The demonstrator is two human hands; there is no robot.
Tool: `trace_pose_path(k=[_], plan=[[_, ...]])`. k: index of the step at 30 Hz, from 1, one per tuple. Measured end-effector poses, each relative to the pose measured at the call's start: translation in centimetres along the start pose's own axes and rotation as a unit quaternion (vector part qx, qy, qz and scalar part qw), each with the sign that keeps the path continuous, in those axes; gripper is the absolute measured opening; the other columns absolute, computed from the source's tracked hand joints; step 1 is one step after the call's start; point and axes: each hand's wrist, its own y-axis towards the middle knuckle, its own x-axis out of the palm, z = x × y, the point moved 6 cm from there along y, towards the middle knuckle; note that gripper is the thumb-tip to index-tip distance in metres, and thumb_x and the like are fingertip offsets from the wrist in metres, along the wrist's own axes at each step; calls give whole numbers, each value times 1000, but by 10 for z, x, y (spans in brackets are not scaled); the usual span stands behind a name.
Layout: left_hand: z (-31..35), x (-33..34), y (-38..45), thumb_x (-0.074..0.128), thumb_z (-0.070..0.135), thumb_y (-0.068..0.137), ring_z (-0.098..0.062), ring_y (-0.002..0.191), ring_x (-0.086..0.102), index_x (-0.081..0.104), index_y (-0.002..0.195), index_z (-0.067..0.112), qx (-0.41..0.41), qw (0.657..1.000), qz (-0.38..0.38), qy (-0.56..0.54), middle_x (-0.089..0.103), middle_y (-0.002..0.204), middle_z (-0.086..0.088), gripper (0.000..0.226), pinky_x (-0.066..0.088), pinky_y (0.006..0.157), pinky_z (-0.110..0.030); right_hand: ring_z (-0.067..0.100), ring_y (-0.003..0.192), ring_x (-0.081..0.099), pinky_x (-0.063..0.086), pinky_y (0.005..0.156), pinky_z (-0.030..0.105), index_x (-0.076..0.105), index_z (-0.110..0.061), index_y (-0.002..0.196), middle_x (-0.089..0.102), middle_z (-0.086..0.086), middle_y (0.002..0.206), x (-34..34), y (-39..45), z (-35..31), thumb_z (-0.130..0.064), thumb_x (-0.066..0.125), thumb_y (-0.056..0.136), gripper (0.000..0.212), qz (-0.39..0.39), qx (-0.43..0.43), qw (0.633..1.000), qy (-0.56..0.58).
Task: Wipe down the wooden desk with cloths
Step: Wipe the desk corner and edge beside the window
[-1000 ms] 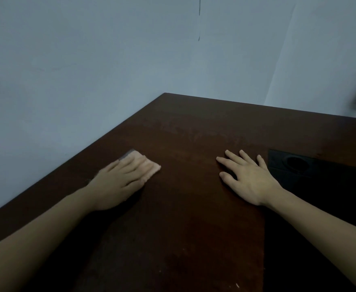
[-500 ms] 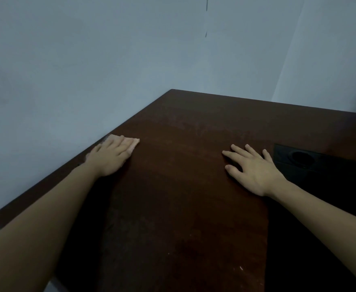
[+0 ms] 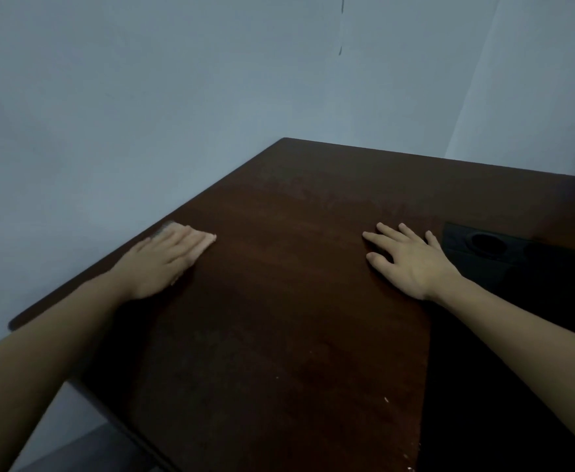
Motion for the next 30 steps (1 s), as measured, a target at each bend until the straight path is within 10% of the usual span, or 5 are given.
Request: trace_pose_path(k=[6, 11, 15, 21, 30], plan=[[-19, 12, 57, -5, 47, 95, -31, 156, -4, -32, 148, 37, -88, 996, -20, -15, -5, 171, -1, 60, 15, 122, -58, 25, 157, 5, 2, 123, 60, 20, -45, 158, 8, -10, 170, 1, 2, -1, -61, 25, 104, 57, -5, -1, 1000, 2], [72, 6, 17, 11, 39, 108, -22, 156, -14, -34, 142, 46, 55, 997, -7, 57, -15, 168, 9, 57, 11, 124, -57, 25, 157, 5, 2, 123, 60, 19, -46, 158, 8, -10, 170, 0, 2, 0, -61, 24, 104, 57, -1, -1, 1000, -1], [106, 17, -31, -30, 71, 84, -10, 153, -23, -27, 149, 50, 167, 984, -17, 56, -19, 167, 17, 69, 1, 127, -46, 25, 157, 4, 1, 124, 59, 17, -46, 159, 7, -9, 170, 1, 2, 2, -61, 22, 104, 57, -2, 0, 1000, -2], [66, 8, -14, 16, 36, 111, -13, 152, -23, -21, 152, 45, 95, 992, -9, 83, -21, 162, 19, 56, 0, 124, -44, 25, 157, 4, 1, 124, 58, 18, -46, 159, 8, -10, 170, 2, 2, 3, -61, 23, 104, 57, 0, 0, 1000, -4], [113, 3, 42, 7, 44, 107, -23, 157, -9, -12, 158, 42, -3, 998, -44, 49, -10, 170, 4, 55, 4, 125, -54, 25, 157, 6, 2, 123, 59, 20, -46, 158, 10, -9, 170, 1, 1, 3, -61, 25, 104, 56, 5, 0, 1000, 1]])
